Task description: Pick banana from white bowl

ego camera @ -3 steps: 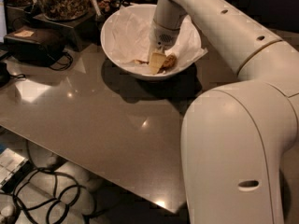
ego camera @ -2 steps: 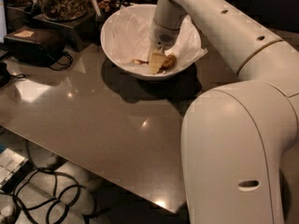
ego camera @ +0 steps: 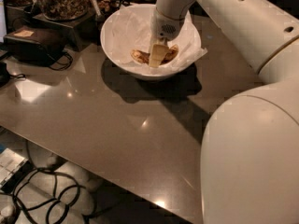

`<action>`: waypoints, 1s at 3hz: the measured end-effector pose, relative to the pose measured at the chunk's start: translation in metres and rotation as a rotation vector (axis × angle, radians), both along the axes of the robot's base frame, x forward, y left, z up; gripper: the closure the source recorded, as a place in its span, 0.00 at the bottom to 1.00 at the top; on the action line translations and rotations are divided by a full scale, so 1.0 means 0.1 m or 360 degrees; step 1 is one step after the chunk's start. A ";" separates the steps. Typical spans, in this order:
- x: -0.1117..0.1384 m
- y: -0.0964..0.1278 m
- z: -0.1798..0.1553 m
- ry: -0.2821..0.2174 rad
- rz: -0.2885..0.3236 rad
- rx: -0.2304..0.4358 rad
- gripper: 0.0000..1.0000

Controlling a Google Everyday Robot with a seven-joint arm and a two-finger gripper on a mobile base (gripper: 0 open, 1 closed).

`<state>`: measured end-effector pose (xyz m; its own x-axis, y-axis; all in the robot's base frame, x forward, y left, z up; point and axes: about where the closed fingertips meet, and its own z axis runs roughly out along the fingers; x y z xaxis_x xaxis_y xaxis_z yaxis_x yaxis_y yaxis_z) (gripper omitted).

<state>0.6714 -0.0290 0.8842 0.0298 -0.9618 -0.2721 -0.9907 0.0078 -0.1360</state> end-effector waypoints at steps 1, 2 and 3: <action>-0.20 0.03 0.33 -0.0123 0.0031 -0.0004 1.00; -0.24 0.03 0.40 -0.0139 0.0033 -0.0001 1.00; -0.70 0.08 0.77 -0.0233 0.0067 0.0002 1.00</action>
Offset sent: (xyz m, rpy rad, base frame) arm -0.0163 0.0025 0.0271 -0.0018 -0.0640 0.0156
